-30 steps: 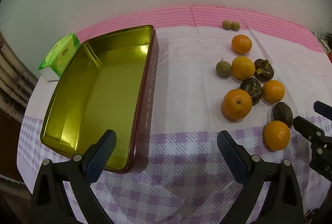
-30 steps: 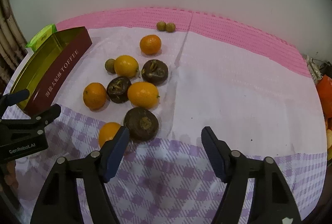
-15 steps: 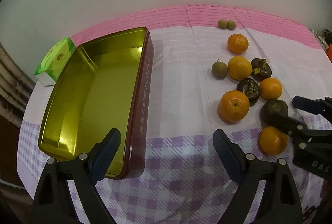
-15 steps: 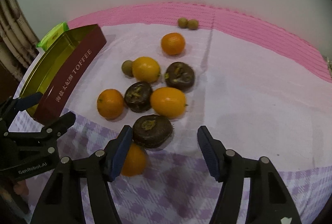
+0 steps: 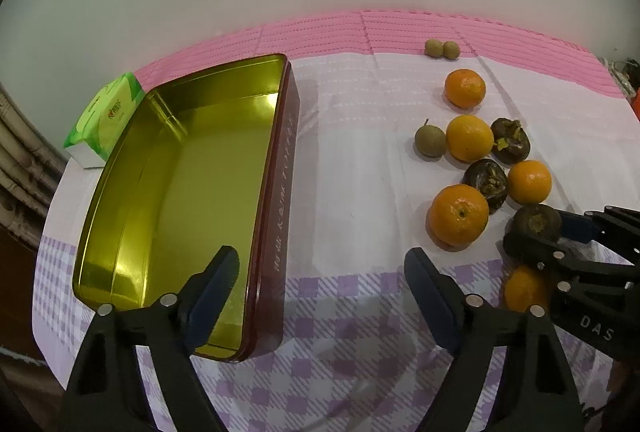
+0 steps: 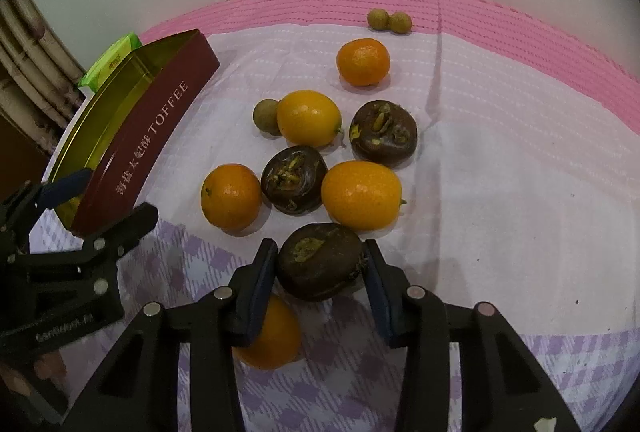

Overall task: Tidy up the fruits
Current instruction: 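Close the left gripper on a mandarin while the right gripper holds the dark fruit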

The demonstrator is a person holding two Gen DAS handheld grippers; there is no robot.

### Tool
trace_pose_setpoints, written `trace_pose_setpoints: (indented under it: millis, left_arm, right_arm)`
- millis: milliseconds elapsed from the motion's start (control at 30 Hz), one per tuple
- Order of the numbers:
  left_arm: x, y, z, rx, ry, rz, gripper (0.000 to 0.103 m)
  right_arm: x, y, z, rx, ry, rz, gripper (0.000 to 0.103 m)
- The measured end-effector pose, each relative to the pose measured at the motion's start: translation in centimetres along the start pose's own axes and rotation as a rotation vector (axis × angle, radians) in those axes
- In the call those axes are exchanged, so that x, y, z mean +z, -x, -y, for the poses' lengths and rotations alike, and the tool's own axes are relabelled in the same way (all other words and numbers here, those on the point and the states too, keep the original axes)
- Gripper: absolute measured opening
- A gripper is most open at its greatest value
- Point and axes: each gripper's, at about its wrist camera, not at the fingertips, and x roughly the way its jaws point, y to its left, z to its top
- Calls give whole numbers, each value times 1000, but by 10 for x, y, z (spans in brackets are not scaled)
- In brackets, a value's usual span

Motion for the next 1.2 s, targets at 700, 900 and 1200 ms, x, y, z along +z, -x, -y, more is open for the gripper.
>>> trace_pose_setpoints:
  millis: [700, 900, 1200]
  left_arm:
    - [36, 20, 23, -74, -36, 51, 68]
    - [39, -6, 43, -147, -67, -31, 56]
    - [42, -13, 58, -195, -125, -30, 53]
  right_arm:
    - [-6, 12, 40, -86, -39, 39, 40]
    - [-8, 13, 40, -85, -39, 35, 40]
    - [-7, 12, 40, -79, -44, 37, 40]
